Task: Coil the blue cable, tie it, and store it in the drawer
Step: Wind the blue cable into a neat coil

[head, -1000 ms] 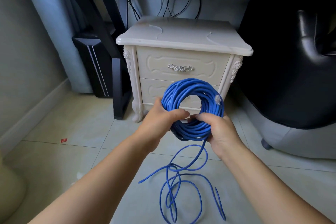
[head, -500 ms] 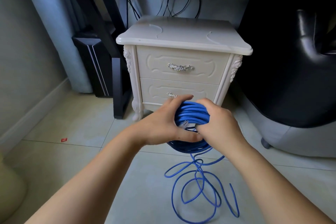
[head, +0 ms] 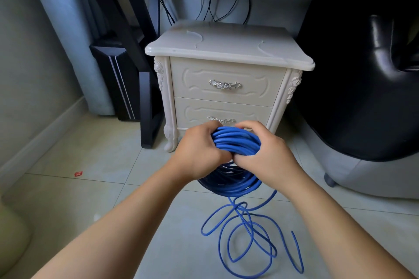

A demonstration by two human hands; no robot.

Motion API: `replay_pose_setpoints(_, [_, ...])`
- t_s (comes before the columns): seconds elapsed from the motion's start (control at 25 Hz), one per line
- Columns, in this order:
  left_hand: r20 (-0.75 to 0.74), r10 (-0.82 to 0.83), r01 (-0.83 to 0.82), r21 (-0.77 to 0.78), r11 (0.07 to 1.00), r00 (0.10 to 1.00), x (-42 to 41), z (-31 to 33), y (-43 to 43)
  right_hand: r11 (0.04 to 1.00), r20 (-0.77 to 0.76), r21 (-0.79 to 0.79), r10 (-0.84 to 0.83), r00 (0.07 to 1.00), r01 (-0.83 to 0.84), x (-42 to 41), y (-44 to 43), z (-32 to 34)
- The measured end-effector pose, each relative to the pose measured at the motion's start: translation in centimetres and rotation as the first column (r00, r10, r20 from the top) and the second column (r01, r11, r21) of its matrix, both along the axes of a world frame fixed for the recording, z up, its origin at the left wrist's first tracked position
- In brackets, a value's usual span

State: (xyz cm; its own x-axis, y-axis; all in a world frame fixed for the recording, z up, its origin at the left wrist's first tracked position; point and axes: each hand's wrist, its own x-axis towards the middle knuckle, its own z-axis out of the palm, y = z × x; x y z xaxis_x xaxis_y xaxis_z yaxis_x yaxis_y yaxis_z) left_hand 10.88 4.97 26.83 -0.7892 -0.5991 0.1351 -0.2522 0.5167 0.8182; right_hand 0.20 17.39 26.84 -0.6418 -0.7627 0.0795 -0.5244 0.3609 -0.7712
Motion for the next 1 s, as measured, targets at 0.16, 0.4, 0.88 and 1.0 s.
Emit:
replay_pose_setpoints(0.16, [-0.068,0.108,-0.085,0.28,0.956,0.992,0.2,0.2,-1.0,0.995,0.289,-0.097,0.058,0.956,-0.032,-1.1,0.5,-0.6])
replay_pose_setpoints(0.4, [-0.222,0.33,-0.109,0.657,0.746,0.918,0.0,0.7,-0.9,0.942,0.587,-0.313,0.09,0.805,0.122,-0.2,-0.5,-2.0])
replay_pose_setpoints(0.88, [-0.076,0.074,0.01,0.762,0.647,0.994,-0.3,-0.5,-0.5,0.816,0.746,-0.345,-0.062,0.663,0.463,-0.2,-1.6,-2.4])
replay_pose_setpoints(1.0, [-0.155,0.048,0.069,0.665,0.744,0.987,0.0,0.1,-1.5,0.887,0.55,-0.308,-0.129,0.825,0.344,-0.3,-1.3,-2.1])
